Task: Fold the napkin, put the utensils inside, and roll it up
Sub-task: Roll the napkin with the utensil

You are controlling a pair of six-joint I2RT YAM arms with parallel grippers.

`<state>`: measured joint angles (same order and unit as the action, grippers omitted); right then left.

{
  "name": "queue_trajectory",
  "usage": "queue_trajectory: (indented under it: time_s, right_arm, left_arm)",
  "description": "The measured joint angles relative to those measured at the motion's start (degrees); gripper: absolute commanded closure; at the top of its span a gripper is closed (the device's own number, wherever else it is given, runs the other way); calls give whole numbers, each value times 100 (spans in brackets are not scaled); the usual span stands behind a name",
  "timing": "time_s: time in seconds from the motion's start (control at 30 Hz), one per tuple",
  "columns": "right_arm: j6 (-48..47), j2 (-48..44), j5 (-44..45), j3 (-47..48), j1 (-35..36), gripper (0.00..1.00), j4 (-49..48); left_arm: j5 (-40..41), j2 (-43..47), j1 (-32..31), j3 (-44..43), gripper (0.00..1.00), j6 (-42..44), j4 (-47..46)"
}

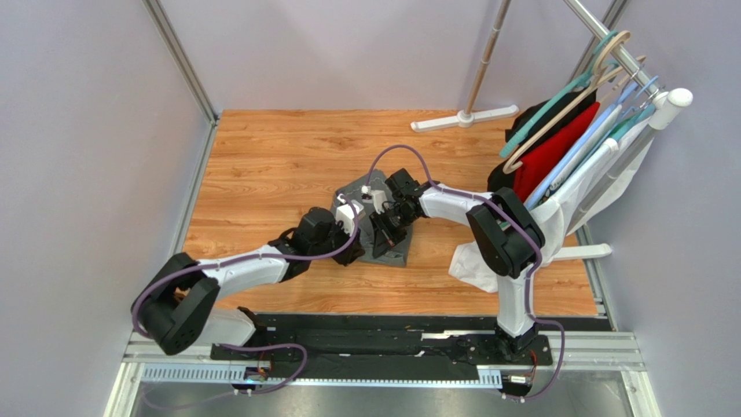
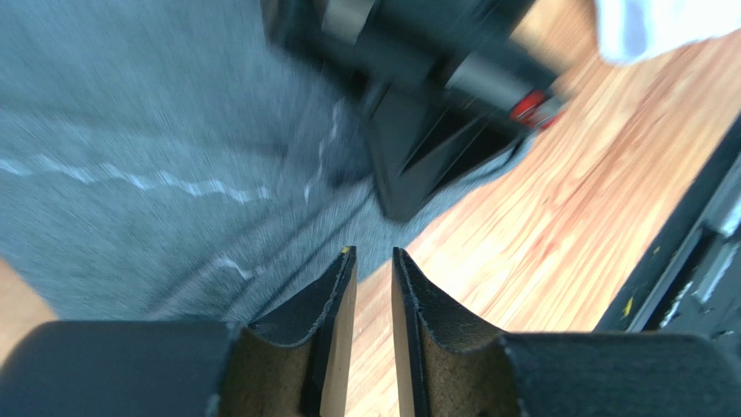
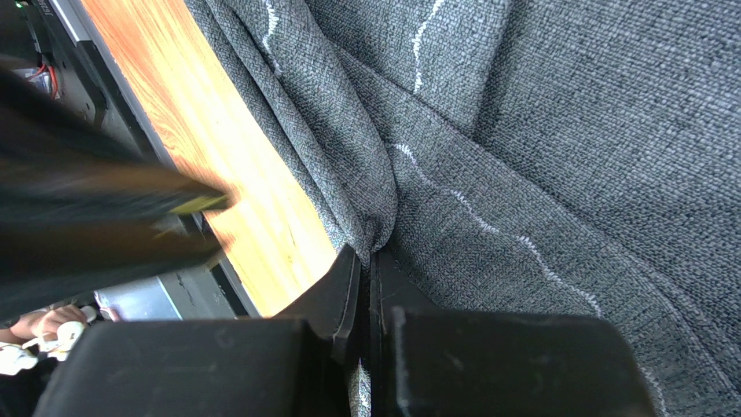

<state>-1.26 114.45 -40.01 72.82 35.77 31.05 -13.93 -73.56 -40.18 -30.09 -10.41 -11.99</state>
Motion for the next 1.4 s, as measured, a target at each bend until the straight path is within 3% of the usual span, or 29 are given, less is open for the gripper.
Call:
queue_trajectory:
  time_s: [0.5, 0.9, 1.2, 1.3, 1.33, 1.4]
  right_arm:
    - [177, 28, -63, -76, -61, 100, -155]
    - [254, 20, -107, -136, -76, 100, -254]
    - [363, -7, -142, -210, -98, 100, -365]
    - [402, -114, -81, -350, -96, 86, -520]
    - [420, -157, -35, -391, -96, 71, -562]
    - [435, -286, 173, -490, -90, 59, -621]
  left_arm:
    - [262, -1150, -22, -68, 71, -857, -422]
    - [678, -457, -24, 264, 69, -920, -802]
    - [678, -1342, -22, -26, 70, -927, -879]
    - [702, -1432, -24, -61, 70, -975, -970]
    - [702, -1453, -24, -68, 70, -992, -994]
    - [697, -1491, -24, -101, 70, -1027, -1012]
